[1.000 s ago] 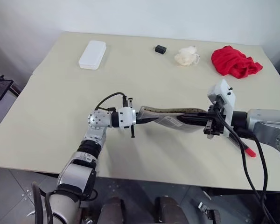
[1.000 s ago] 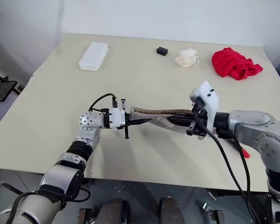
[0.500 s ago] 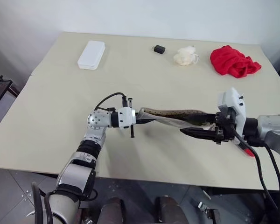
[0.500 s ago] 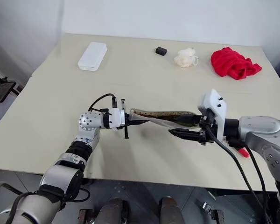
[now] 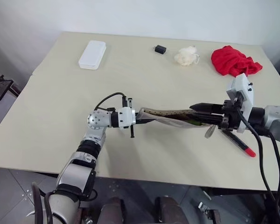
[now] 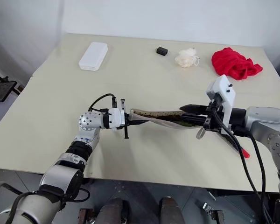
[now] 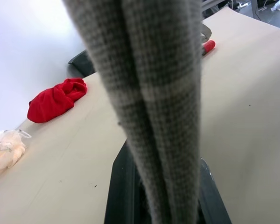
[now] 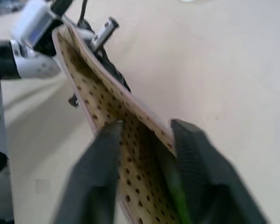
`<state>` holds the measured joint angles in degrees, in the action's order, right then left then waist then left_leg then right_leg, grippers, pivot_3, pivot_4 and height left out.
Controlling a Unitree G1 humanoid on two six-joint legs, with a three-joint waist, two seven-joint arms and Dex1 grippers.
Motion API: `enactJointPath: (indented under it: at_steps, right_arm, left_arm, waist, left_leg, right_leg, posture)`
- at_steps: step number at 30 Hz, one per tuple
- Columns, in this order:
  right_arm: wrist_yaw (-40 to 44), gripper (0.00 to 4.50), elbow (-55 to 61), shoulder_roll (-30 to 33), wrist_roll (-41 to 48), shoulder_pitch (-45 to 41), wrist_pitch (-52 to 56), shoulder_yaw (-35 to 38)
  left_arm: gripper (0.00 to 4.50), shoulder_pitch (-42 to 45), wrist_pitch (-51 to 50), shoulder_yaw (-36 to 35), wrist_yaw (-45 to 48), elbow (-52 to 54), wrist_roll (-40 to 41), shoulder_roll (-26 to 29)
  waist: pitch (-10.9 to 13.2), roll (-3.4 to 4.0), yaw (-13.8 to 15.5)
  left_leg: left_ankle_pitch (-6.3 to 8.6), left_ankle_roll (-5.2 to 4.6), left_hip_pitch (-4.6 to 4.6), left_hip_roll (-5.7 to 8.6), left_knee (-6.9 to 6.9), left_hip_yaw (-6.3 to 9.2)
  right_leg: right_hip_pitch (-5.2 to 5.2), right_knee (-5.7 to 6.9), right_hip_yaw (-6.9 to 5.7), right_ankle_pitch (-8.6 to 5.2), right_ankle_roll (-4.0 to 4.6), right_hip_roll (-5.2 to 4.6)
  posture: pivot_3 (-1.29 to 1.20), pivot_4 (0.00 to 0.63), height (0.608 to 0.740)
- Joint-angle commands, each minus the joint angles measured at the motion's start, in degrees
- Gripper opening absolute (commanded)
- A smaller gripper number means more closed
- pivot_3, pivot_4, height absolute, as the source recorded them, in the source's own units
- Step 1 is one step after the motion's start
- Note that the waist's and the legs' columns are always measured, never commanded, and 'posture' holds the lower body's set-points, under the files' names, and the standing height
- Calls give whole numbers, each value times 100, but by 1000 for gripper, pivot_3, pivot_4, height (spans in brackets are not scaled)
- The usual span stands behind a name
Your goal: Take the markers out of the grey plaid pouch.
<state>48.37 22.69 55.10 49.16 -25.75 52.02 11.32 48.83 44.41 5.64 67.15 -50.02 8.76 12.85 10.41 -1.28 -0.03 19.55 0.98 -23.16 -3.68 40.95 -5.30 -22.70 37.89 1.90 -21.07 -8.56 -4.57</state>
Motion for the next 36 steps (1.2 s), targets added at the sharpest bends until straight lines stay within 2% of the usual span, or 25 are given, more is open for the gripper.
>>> enactJointPath:
  at_steps: [1, 2, 12, 17, 23, 27, 36]
  right_arm:
    - [91, 242, 194, 91, -190, -16, -244, 19]
    - [80, 84, 190, 74, -262, -19, -280, -13]
    - [431, 84, 345, 290, -935, 216, -659, -444]
    - [71, 84, 177, 546, -2169, -26, -798, -1368]
    - [-165, 84, 373, 189, -2532, -281, -765, -1675]
    - [-153, 945, 580, 125, -2737, -247, -891, -1733]
    - [-172, 3844, 877, 275, -3336, -59, -1060, -1871]
  left_arm:
    - [0, 32, 54, -22, -37, 90, 42, -5]
    - [0, 29, 54, -20, -36, 95, 42, -4]
    - [0, 38, 48, -21, -3, 113, 61, 10]
    - [0, 36, 37, -18, 18, 130, 77, -1]
    - [0, 14, 22, -18, 7, 156, 78, -17]
    - [0, -18, 5, -16, 2, 195, 83, -14]
    - [0, -46, -15, 0, 47, 225, 99, -10]
  waist:
    - [0, 0, -1]
    - [0, 0, -2]
    - [0, 0, -3]
    - [0, 0, -9]
    - [0, 0, -9]
    - [0, 0, -9]
    - [0, 0, -6]
  left_leg:
    - [0, 0, 0, 0, 0, 0]
    - [0, 0, 0, 0, 0, 0]
    - [0, 0, 0, 1, 1, -1]
    - [0, 0, 1, 0, 1, -1]
    - [0, 1, 1, 0, 2, 0]
    - [0, 1, 0, 0, 1, -1]
    - [0, 1, 0, 1, 1, -2]
  right_leg:
    - [0, 0, 0, 0, 0, 0]
    - [0, 0, 0, 0, 0, 0]
    - [0, 1, -1, 0, 0, 0]
    - [-1, 1, 1, 0, 0, 0]
    - [-3, 3, 0, 0, 0, 0]
    - [-4, 4, 0, 0, 0, 0]
    - [-3, 3, -1, 0, 0, 0]
  posture:
    - [0, 150, 740]
    - [0, 150, 740]
    - [0, 150, 740]
    - [0, 150, 740]
    - [0, 150, 740]
    - [0, 150, 740]
    - [0, 150, 740]
